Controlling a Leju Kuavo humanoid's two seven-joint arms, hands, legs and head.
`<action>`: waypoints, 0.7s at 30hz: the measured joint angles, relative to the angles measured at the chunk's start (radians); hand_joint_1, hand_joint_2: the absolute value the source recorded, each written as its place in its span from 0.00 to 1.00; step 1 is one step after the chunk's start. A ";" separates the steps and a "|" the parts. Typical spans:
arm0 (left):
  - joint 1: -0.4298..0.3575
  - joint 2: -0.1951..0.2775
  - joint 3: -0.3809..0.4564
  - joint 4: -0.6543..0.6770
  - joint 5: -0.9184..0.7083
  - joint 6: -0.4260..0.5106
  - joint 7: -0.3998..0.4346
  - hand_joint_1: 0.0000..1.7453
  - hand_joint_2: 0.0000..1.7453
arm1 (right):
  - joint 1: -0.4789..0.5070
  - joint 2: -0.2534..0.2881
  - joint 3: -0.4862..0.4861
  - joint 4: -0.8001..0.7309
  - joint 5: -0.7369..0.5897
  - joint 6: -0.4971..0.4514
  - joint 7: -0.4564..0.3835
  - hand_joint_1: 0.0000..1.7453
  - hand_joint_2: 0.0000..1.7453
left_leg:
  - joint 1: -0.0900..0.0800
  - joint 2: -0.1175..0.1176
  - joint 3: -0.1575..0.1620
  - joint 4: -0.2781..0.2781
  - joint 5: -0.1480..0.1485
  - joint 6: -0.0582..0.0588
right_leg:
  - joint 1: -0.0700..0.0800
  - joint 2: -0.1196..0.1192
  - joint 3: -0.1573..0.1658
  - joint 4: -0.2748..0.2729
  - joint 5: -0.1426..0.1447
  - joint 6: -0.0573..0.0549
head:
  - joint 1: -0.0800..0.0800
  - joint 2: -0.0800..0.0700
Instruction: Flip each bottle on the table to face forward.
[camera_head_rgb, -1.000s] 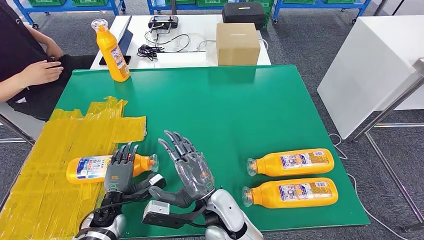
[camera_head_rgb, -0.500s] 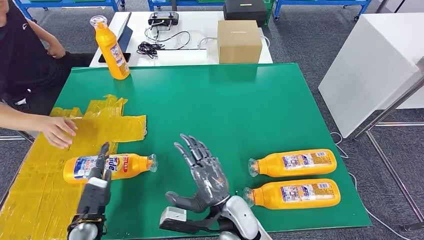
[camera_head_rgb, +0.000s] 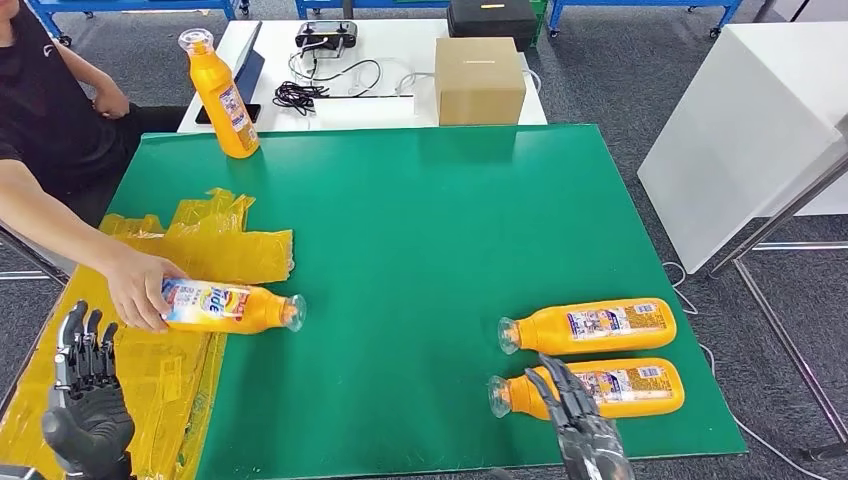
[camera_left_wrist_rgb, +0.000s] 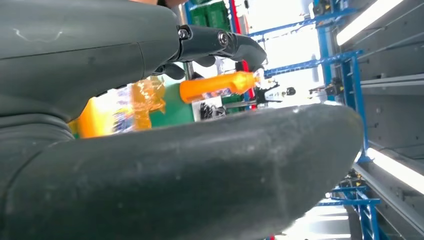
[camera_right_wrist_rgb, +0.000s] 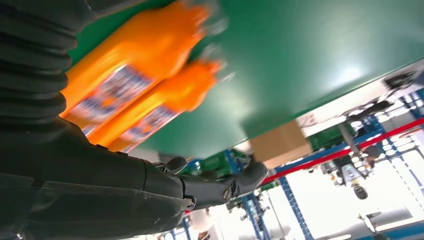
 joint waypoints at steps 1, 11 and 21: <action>0.004 -0.005 0.005 -0.008 -0.001 -0.004 -0.002 0.00 0.00 | 0.023 -0.015 -0.030 -0.025 -0.010 0.005 -0.006 0.00 1.00 | 0.000 0.000 0.000 0.000 0.000 0.000 | 0.000 0.000 -0.002 0.000 0.000 0.000 | 0.000 0.000; 0.007 -0.017 -0.005 -0.027 -0.008 0.008 -0.005 0.00 0.00 | 0.087 0.188 -0.596 -0.137 -0.055 0.429 -0.431 0.00 1.00 | 0.001 0.001 0.004 0.000 0.000 0.000 | 0.001 0.001 -0.001 0.000 0.000 0.000 | 0.000 0.000; 0.003 -0.017 -0.030 -0.027 -0.006 0.006 0.000 0.00 0.00 | 0.016 0.364 -0.875 -0.147 0.035 0.529 -0.508 0.00 1.00 | 0.000 0.001 0.004 0.000 0.000 0.000 | 0.000 0.001 -0.001 0.000 0.000 0.000 | 0.000 0.000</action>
